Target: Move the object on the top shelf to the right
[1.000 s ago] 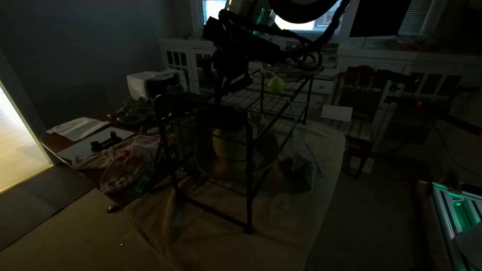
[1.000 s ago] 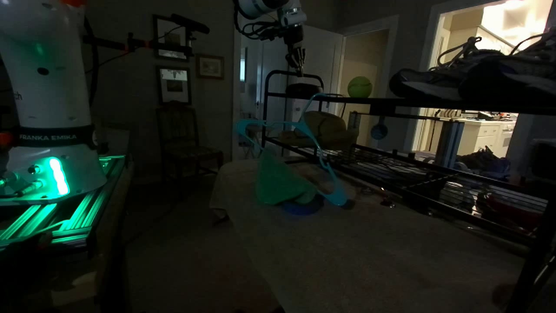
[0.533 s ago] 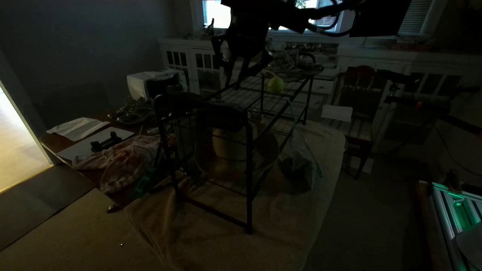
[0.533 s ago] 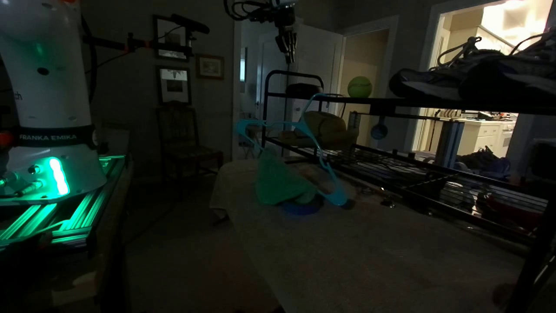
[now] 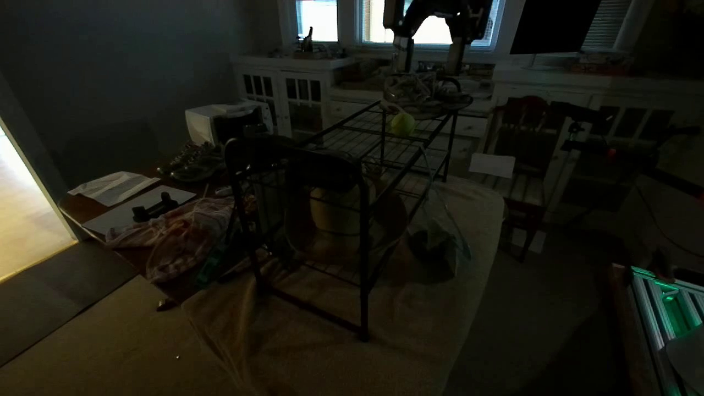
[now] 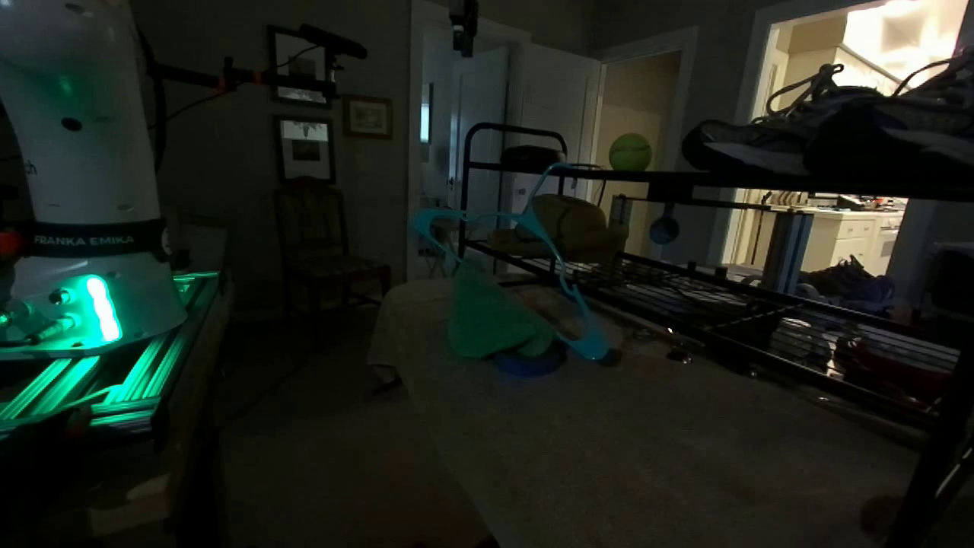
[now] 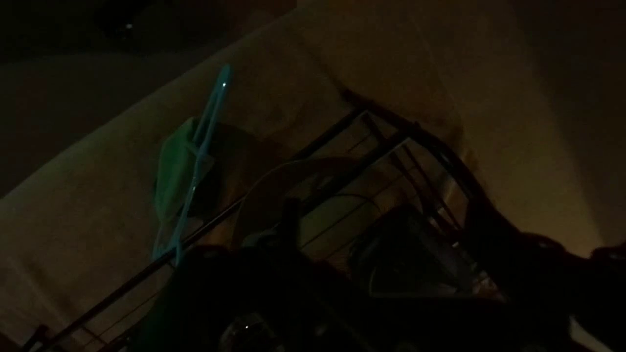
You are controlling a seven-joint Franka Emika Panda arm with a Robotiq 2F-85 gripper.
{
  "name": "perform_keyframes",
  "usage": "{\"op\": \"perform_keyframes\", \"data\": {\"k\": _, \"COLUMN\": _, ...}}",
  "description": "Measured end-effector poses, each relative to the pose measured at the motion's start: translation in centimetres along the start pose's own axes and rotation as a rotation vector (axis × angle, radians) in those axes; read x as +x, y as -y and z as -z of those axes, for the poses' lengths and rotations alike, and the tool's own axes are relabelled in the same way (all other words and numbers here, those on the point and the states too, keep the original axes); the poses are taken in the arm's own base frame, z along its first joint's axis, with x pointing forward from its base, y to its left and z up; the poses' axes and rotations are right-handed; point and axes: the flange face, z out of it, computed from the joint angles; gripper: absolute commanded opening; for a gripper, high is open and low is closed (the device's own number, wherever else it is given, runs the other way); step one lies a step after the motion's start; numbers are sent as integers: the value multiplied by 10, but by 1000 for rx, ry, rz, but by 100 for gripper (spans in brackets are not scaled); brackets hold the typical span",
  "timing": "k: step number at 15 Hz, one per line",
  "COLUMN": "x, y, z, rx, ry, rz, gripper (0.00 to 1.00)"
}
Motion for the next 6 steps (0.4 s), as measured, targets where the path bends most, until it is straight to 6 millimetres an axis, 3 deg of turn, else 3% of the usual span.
{"op": "perform_keyframes", "data": {"k": 4, "x": 4, "y": -33, "z": 22, "rx": -85, "ry": 57, "rz": 191, "gripper": 100}}
{"op": "perform_keyframes", "data": {"k": 6, "x": 8, "y": -37, "z": 24, "rx": -84, "ry": 56, "rz": 192, "gripper": 100}}
